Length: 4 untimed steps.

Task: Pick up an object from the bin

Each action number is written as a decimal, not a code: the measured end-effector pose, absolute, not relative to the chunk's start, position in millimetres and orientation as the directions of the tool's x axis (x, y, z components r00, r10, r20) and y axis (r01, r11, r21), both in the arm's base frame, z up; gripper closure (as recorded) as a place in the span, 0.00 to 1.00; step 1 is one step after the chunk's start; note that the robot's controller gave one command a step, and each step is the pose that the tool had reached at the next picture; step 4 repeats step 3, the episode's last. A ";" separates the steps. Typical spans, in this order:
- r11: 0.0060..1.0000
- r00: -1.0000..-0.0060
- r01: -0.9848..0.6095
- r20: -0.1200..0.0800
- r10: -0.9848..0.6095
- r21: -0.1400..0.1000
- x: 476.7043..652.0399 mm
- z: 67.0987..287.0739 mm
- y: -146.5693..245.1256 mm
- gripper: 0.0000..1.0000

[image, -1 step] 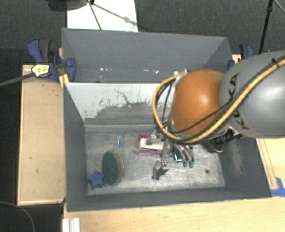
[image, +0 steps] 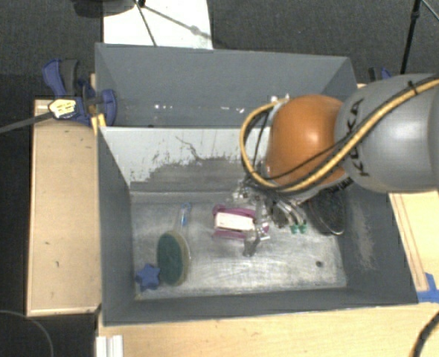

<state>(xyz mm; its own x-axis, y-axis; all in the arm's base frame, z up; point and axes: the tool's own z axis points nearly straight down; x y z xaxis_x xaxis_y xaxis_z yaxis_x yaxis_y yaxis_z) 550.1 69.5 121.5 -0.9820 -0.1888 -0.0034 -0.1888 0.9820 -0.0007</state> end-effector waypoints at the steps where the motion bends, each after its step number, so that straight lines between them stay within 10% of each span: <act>1: 0.990 -0.990 -0.143 -0.007 -0.143 0.001 565.9 72.3 54.0 0.00; 2: 0.990 -0.990 -0.141 -0.015 -0.141 0.001 567.8 75.9 55.0 1.00; 3: 0.957 -0.957 -0.291 -0.008 -0.291 -0.002 570.7 254.0 51.1 1.00; 4: 0.957 -0.957 -0.291 -0.008 -0.291 -0.002 570.7 254.0 51.1 1.00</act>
Offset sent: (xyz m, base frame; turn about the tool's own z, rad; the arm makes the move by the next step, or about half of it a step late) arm 0.0133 -0.0151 -0.0501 0.0421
